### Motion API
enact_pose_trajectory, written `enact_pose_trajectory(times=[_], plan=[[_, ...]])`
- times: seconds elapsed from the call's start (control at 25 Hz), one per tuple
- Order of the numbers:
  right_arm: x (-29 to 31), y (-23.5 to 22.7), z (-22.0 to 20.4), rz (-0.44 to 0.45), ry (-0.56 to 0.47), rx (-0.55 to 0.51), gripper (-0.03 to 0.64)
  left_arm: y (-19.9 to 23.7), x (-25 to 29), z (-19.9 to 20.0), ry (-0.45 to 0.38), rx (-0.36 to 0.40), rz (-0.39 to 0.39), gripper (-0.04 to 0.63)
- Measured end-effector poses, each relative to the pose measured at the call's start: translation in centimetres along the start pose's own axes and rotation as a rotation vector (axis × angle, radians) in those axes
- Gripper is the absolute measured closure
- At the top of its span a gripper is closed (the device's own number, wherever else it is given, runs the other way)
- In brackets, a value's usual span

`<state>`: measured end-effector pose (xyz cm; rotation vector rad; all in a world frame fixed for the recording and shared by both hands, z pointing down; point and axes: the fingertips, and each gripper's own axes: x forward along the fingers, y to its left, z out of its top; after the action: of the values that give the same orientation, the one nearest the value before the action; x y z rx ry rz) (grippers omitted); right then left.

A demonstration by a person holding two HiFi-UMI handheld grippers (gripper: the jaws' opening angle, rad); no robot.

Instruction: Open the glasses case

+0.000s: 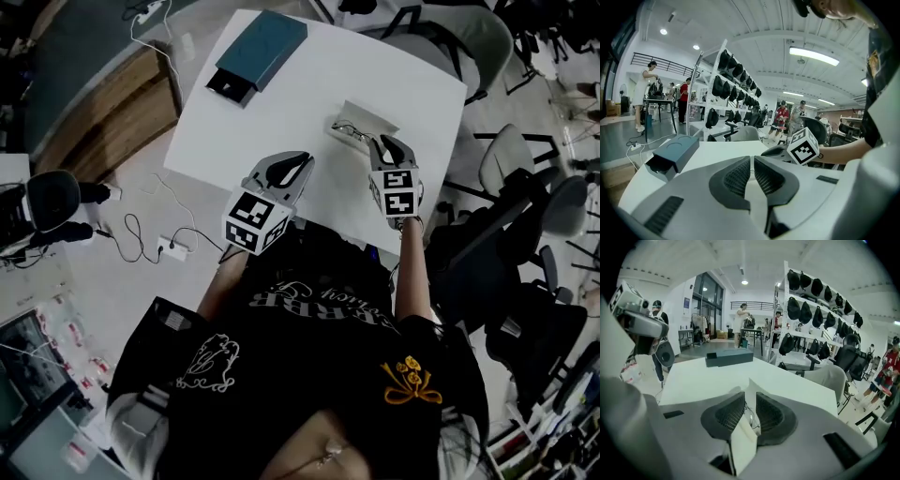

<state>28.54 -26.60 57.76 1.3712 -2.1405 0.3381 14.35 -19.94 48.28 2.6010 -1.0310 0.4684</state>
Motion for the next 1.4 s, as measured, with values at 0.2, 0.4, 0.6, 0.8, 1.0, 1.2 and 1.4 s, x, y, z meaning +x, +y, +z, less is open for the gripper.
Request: enact_pose_trajectory(times=[0.2,0.4,0.6,0.8,1.0,1.2,1.4], plan=[[-2.6,3.0,0.7,0.011,-0.064,0.059,0.535,-0.6,0.2,-1.2,0.045,0.011,-0.042,0.555],[-5.2,5.1,1.4,-0.007,-0.112,0.12,0.547,-1.1,-0.6,-1.6,0.058,0.029,-0.077,0.555],[-6.8,8.2,2.1,-0.01,-0.157,0.166,0.567,-0.6,-3.3,-2.0,0.053,0.036,-0.078,0.555],[-8.3,13.9,2.9,0.013,-0.191,0.191,0.584,0.1,-8.3,-3.3,0.033,0.028,-0.058,0.555],[-10.6,19.1,3.8,0.03,-0.23,0.221,0.6,0.3,-13.0,-4.6,-0.008,0.021,-0.041,0.555],[-14.0,23.1,4.3,0.038,-0.268,0.223,0.601,-1.0,-17.3,-5.6,-0.054,0.021,-0.044,0.555],[-17.3,26.8,4.2,0.051,-0.301,0.201,0.601,-3.0,-21.1,-7.0,-0.082,0.029,-0.044,0.555]])
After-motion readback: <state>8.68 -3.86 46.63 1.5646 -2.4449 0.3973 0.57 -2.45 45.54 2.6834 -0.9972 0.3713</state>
